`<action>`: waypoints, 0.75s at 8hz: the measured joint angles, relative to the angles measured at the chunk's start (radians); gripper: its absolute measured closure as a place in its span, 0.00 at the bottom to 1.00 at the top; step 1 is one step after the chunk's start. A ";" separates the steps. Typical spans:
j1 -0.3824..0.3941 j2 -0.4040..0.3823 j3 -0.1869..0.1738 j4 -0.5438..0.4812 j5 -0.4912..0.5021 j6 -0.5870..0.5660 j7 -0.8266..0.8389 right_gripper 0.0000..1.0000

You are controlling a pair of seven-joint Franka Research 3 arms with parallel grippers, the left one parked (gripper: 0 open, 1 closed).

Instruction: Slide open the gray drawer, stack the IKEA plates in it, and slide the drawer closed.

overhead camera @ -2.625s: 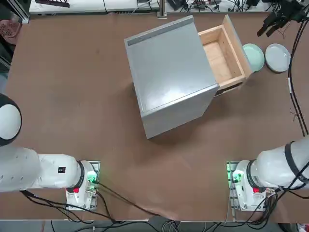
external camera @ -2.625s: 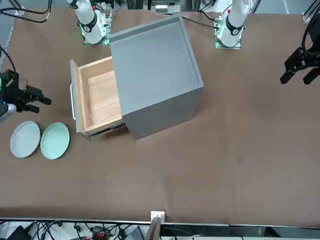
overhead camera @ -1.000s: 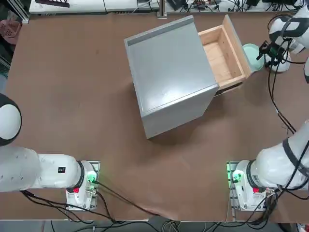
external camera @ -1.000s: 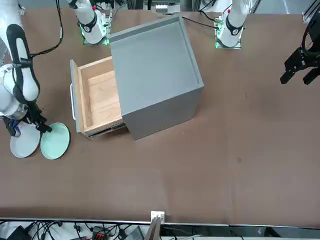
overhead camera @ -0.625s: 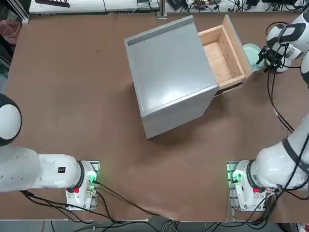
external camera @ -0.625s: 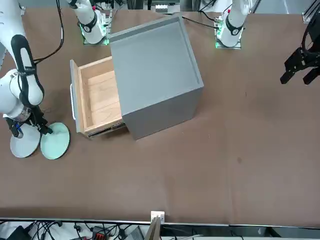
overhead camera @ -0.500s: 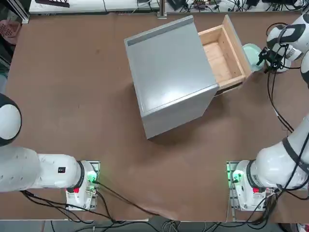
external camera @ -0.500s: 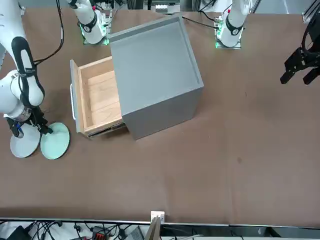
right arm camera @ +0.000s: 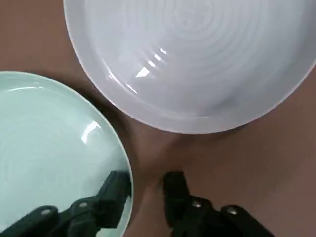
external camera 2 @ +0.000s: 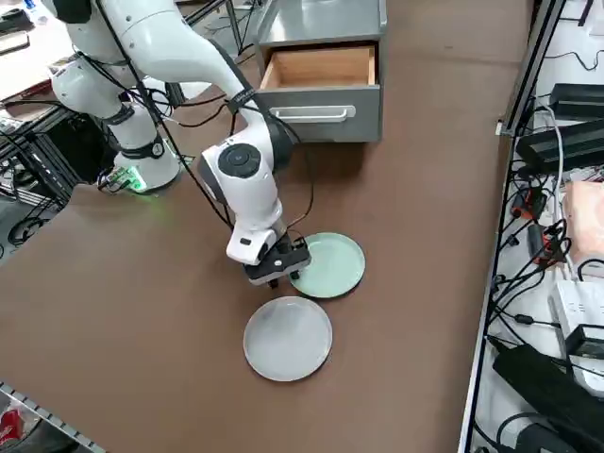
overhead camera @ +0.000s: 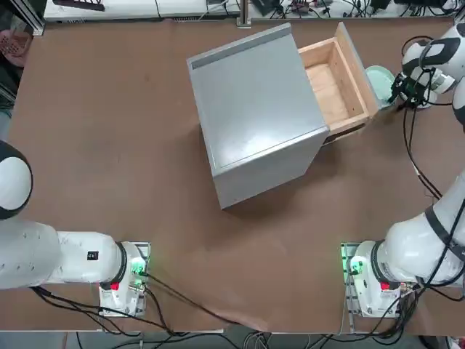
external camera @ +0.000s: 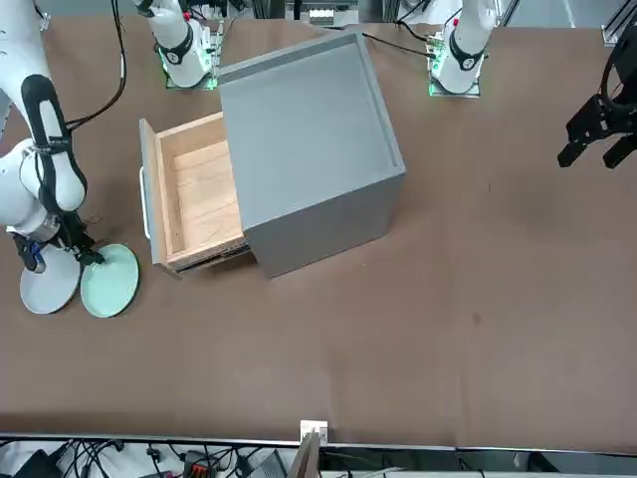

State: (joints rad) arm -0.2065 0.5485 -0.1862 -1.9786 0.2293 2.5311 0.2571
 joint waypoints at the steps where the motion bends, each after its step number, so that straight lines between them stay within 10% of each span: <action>1: 0.000 0.001 0.000 0.005 -0.001 0.001 -0.003 0.62; 3: 0.002 -0.011 0.003 0.031 -0.003 -0.015 -0.042 1.00; 6: 0.007 -0.093 0.003 0.107 -0.004 -0.172 -0.071 1.00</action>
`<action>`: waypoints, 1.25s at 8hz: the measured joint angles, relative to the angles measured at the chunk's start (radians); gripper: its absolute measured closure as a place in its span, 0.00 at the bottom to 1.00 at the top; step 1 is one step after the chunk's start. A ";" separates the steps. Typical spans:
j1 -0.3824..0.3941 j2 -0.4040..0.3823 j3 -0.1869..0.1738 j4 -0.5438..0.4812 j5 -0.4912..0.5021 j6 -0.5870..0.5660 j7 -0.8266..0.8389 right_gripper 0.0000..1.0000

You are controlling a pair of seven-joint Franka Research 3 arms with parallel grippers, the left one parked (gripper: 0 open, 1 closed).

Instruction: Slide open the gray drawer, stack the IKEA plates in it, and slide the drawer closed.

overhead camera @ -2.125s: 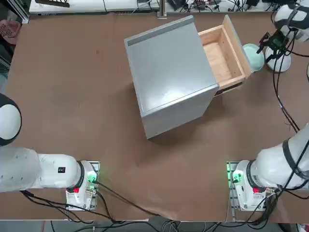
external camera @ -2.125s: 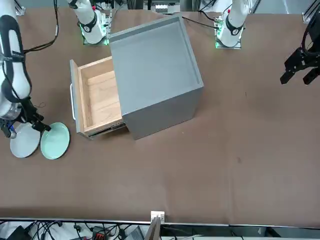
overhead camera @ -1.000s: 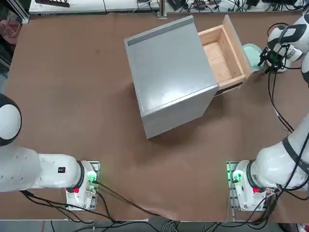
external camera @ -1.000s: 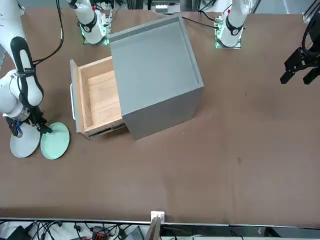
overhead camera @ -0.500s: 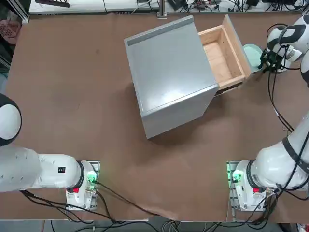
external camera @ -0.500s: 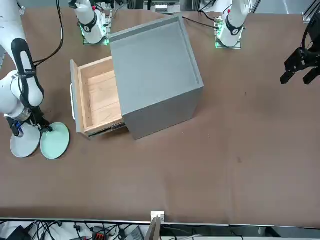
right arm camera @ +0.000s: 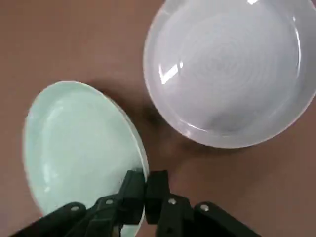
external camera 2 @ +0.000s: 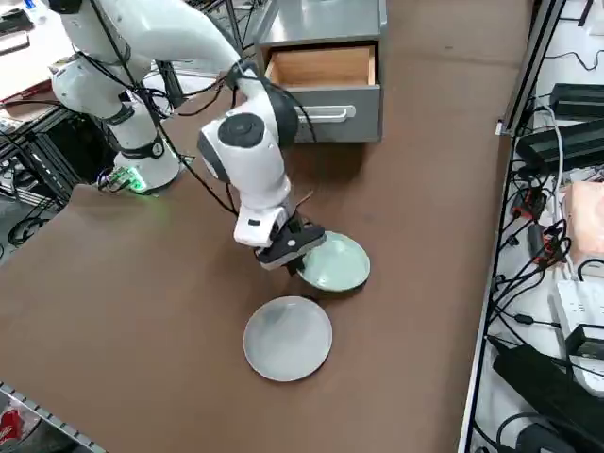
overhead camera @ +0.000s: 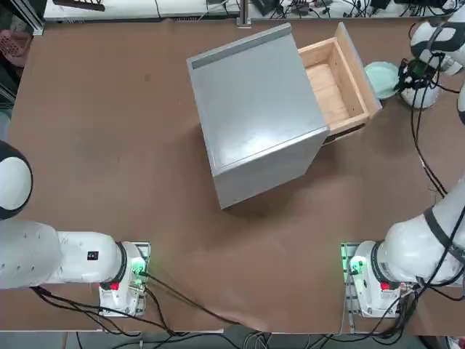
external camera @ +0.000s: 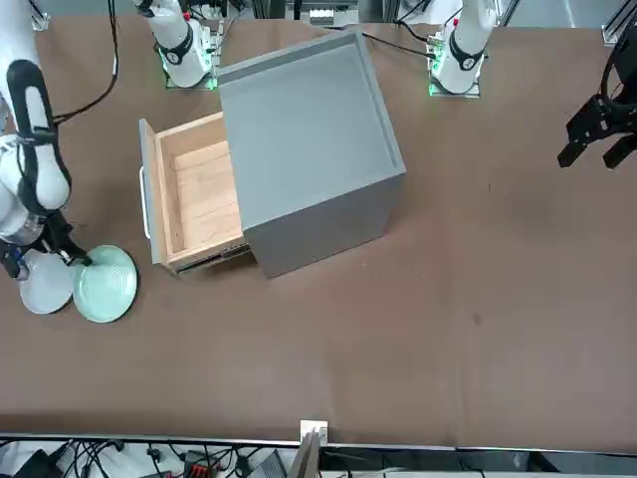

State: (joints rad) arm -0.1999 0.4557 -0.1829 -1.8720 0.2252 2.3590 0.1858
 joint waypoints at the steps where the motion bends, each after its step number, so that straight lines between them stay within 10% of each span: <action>1: 0.001 -0.033 0.000 0.039 -0.001 -0.087 -0.002 1.00; 7: 0.007 -0.199 0.010 0.418 0.028 -0.696 -0.033 1.00; 10: 0.060 -0.381 0.021 0.415 0.161 -0.878 -0.047 1.00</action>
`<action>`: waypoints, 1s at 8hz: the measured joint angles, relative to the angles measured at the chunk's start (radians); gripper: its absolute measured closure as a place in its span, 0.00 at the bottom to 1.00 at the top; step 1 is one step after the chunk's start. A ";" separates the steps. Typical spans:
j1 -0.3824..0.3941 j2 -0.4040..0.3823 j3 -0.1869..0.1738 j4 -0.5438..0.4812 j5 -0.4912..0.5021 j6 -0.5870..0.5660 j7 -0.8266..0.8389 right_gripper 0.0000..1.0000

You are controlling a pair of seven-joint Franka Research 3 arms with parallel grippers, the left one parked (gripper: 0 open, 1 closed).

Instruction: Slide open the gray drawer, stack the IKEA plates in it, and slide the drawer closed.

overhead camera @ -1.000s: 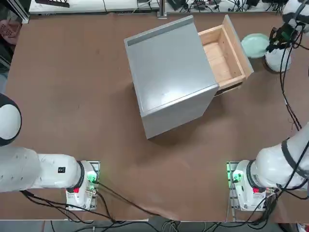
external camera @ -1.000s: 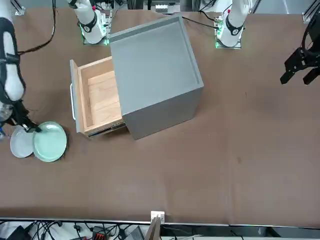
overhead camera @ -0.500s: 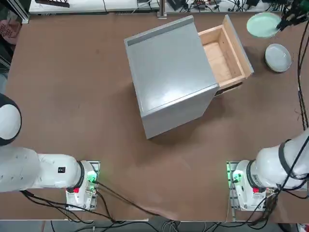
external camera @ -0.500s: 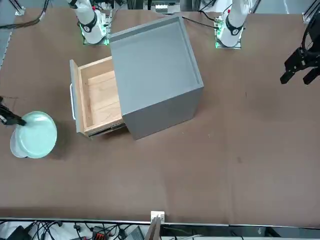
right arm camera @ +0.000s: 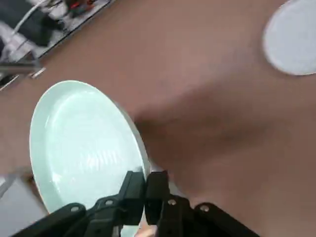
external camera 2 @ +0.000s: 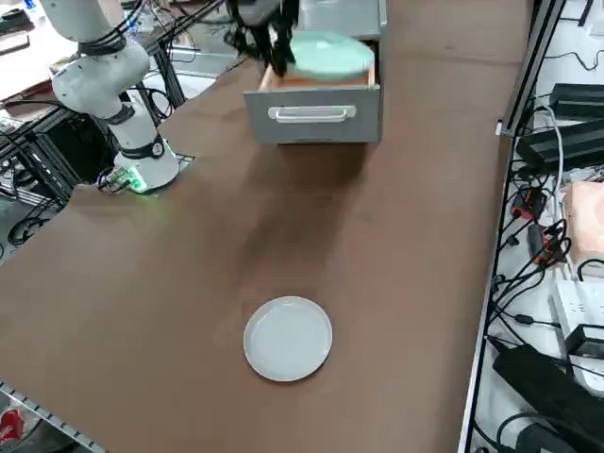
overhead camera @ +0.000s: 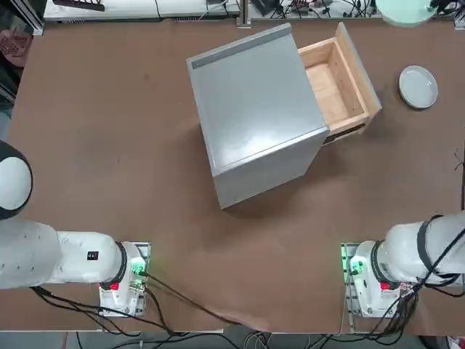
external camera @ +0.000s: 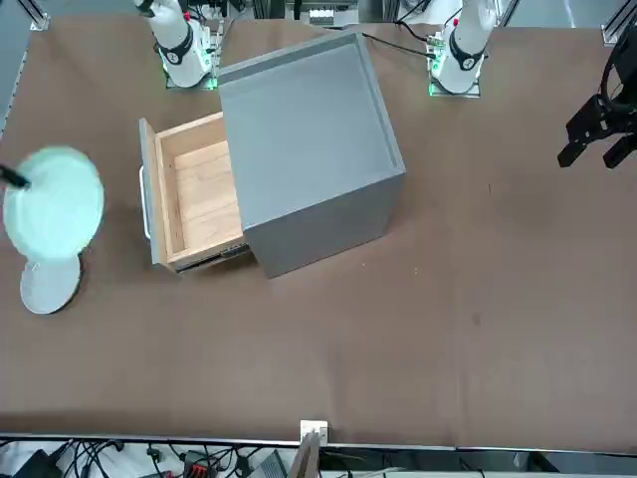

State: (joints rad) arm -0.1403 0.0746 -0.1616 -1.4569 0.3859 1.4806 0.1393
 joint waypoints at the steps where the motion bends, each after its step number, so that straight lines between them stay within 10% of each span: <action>1: 0.038 -0.033 0.005 -0.038 0.016 -0.007 -0.025 1.00; 8: 0.323 -0.085 0.012 -0.277 -0.134 0.087 -0.116 1.00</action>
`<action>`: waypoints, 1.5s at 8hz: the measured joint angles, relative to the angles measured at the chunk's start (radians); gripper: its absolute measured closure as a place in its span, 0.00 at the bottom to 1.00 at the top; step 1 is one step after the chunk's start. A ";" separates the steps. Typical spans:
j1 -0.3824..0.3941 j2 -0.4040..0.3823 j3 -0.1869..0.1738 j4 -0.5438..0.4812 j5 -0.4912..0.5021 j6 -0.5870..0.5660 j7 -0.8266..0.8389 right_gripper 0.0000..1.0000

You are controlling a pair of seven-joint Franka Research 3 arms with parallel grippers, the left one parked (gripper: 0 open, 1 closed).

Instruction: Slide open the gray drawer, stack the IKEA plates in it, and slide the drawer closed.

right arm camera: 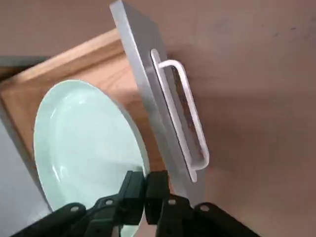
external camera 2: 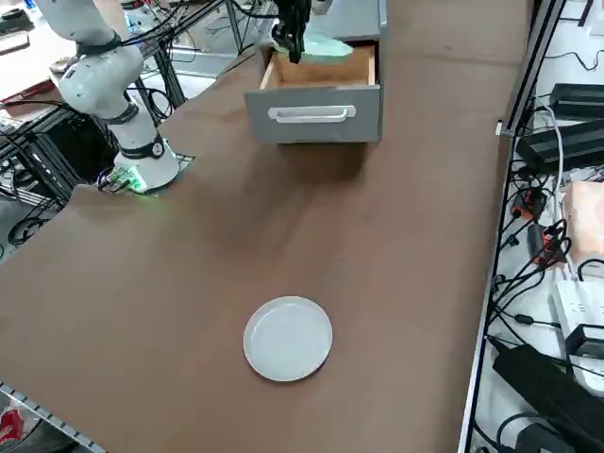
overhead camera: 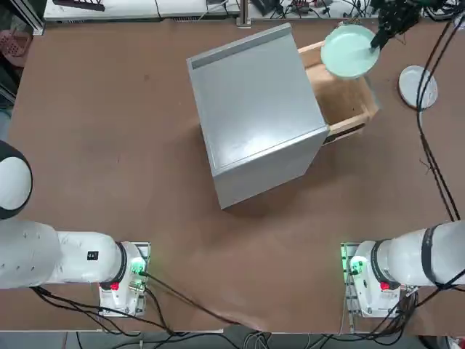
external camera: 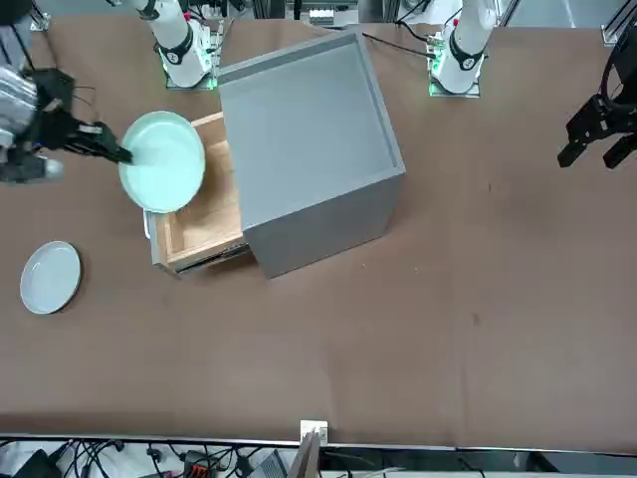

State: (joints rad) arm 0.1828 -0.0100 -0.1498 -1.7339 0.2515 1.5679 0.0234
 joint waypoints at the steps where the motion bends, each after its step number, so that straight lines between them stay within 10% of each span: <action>1: 0.018 0.000 0.001 -0.018 -0.014 0.018 0.000 1.00; 8: 0.144 0.005 0.004 -0.165 -0.036 0.195 0.003 0.97; 12: 0.151 0.007 0.004 -0.154 -0.038 0.201 0.002 0.21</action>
State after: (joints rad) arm 0.3342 -0.0027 -0.1455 -1.8883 0.2135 1.7686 0.0259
